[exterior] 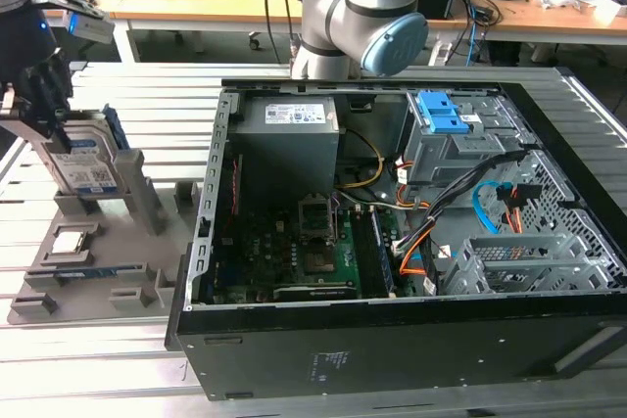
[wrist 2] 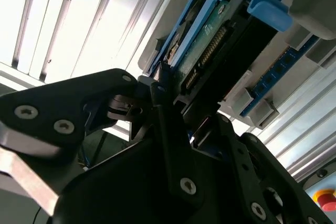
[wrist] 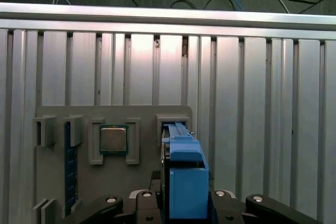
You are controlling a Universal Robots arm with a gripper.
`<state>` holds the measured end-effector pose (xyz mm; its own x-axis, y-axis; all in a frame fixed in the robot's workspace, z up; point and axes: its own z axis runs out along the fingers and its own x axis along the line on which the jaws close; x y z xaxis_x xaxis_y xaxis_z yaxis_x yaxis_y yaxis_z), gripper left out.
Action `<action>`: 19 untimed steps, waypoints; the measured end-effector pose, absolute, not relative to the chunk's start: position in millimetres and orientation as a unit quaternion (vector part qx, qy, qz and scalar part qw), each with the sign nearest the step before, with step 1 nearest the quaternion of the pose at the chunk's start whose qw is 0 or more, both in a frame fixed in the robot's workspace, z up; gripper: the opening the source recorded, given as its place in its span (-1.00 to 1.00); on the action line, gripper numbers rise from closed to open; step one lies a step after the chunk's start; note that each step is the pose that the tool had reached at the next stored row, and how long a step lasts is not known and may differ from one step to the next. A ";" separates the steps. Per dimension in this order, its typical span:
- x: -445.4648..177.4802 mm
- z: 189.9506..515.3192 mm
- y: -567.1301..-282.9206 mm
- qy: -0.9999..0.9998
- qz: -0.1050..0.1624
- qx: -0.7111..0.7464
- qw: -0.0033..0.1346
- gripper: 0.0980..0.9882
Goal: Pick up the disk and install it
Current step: 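Pick up the disk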
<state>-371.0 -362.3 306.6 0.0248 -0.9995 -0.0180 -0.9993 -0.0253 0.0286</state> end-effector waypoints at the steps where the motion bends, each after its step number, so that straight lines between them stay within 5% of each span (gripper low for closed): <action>1: -371.0 309.3 -362.3 -0.698 -0.016 0.716 0.004 -0.40; 19: -371.0 335.3 -362.2 -0.698 -0.016 0.716 0.004 -0.40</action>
<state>-371.0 -362.2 335.3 0.0249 -0.9995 -0.0180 -0.9993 -0.0254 0.0287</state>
